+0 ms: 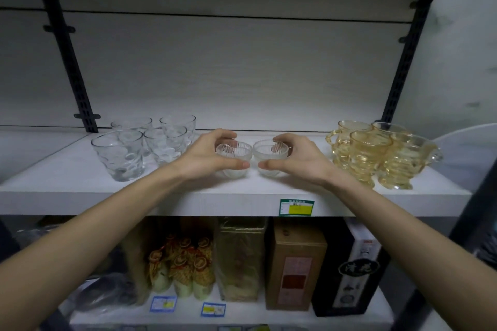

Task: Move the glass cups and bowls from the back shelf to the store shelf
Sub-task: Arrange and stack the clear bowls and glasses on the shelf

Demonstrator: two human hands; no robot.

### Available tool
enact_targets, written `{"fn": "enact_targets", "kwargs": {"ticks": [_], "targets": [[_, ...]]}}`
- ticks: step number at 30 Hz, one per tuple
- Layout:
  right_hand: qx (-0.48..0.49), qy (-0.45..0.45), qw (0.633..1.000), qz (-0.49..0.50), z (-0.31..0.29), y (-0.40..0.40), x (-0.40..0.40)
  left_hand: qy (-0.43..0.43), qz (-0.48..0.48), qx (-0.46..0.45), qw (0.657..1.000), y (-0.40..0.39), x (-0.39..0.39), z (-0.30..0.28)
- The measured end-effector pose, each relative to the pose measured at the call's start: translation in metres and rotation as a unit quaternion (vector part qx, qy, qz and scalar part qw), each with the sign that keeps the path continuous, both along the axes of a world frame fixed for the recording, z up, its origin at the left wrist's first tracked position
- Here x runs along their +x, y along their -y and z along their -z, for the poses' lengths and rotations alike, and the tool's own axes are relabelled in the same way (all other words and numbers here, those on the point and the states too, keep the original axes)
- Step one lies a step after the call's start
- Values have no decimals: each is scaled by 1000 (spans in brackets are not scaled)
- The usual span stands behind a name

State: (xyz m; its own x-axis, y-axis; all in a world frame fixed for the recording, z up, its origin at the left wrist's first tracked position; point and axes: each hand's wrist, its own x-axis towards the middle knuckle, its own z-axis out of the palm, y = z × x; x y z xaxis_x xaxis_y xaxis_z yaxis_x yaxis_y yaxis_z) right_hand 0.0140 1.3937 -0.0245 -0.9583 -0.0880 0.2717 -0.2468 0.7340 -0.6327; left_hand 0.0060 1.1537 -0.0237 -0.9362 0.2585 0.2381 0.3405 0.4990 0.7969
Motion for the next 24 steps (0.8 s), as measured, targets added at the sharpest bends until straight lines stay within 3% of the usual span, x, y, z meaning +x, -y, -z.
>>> {"fn": "enact_targets", "kwargs": {"ticks": [17,20,22,24], "targets": [[31,38,999,-1,-15,-13,62,-35,30,-57,997,-16,48,-3],[9,-51,999,7,-27,2,67,-145,-13,-52,988,3,58,-9],[-26,-155,987,5,-36,25,68,-250,-72,-31,965,28,63,-20],[-40,-198,979,-18,-43,58,63,-327,-136,-27,935,58,67,-33]]}}
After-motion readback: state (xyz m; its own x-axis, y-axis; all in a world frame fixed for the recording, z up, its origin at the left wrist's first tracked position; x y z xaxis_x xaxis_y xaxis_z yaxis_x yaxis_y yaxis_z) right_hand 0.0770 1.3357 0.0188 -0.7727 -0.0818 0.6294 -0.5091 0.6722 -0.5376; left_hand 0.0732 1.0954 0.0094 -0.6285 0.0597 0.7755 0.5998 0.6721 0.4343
